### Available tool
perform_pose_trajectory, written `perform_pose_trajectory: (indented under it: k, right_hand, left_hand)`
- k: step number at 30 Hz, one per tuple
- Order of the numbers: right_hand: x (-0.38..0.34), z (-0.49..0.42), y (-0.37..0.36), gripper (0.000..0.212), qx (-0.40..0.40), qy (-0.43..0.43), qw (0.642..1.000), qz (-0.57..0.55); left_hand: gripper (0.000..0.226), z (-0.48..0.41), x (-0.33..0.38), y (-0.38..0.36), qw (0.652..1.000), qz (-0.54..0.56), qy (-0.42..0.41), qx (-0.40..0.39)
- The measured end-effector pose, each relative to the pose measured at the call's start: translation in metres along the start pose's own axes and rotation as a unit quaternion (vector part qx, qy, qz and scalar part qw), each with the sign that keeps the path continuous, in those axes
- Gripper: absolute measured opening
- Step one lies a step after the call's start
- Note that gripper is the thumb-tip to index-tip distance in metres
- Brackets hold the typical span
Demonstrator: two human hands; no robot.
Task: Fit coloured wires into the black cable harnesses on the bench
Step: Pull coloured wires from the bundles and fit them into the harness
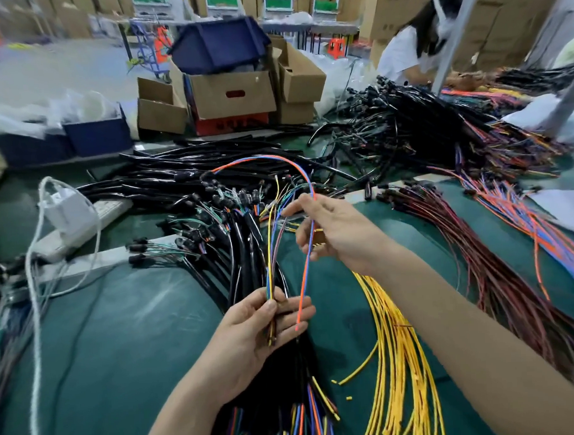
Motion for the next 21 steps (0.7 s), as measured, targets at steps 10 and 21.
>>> perform_pose_trajectory:
  k: [10,21]
  right_hand:
    - [0.021,-0.013,-0.018,0.028,-0.016,0.004,1.0,0.023]
    - [0.05,-0.005,-0.004,0.033,0.149,-0.009,0.984,-0.098]
  left_hand:
    - [0.037,0.0,-0.001,0.005,1.0,-0.005,0.019,-0.021]
    - [0.026,-0.001,0.002,0.003,1.0,-0.01,0.001,-0.026]
Point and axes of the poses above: each hand's wrist, its own z-axis away from the middle knuckle, its own y-axis out of the back of the hand, x = y × z, the point moved 4 cm from there along -z, towards the middle knuckle, and after that the axes turned 4 degrees about -x, right-handed, at the moved point
